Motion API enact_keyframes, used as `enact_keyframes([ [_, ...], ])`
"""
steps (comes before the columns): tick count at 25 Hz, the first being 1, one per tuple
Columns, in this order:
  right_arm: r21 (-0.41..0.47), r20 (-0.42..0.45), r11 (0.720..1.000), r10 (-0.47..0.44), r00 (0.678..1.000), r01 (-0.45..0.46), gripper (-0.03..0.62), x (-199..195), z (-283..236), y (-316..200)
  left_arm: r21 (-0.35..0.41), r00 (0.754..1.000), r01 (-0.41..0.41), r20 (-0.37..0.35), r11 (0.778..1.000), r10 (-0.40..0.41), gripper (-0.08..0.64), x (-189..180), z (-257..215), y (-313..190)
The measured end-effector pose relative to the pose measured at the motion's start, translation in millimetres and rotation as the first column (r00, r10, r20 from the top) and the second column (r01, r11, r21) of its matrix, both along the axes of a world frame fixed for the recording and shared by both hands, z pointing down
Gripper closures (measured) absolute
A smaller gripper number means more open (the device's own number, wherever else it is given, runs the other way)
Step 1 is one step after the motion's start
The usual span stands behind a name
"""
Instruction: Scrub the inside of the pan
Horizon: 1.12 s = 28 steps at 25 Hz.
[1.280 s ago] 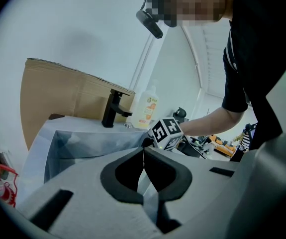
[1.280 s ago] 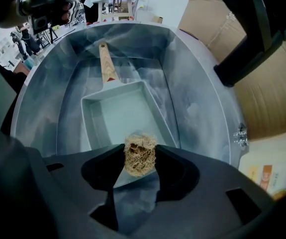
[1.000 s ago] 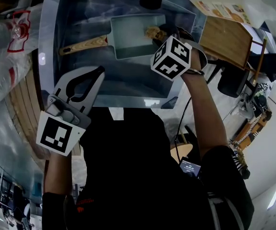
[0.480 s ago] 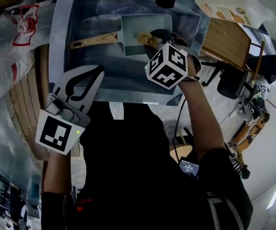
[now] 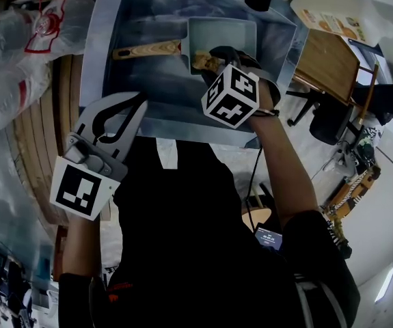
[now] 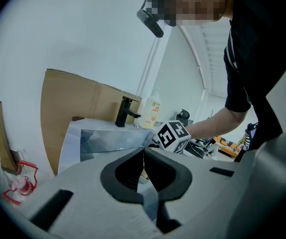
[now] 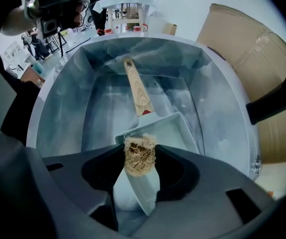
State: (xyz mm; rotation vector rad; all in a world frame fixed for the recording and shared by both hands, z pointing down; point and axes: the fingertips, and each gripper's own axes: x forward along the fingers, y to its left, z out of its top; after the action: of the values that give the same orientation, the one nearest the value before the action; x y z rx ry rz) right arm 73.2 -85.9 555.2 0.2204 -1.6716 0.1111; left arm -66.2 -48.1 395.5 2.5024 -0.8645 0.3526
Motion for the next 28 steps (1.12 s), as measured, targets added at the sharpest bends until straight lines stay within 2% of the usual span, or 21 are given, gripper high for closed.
enact_keyframes([
  [11,-0.002,-0.011,1.000,-0.021,1.000,0.021,0.403,8.0,2.4,1.4,0.001,1.000,0.000,-0.007,1.000,0.000,0.540,9.6,2.0,0.4],
  [20,-0.012,-0.050,1.000,-0.005,0.999,0.005,0.403,54.2,3.1,-1.2,-0.002,0.999,-0.035,-0.004,0.999,0.035,0.540,42.7,1.0,-6.1],
  [28,-0.006,-0.151,1.000,-0.028,0.988,0.028,0.403,95.5,4.3,-5.1,0.011,0.999,-0.052,0.009,0.999,0.052,0.540,61.8,-5.5,-10.5],
])
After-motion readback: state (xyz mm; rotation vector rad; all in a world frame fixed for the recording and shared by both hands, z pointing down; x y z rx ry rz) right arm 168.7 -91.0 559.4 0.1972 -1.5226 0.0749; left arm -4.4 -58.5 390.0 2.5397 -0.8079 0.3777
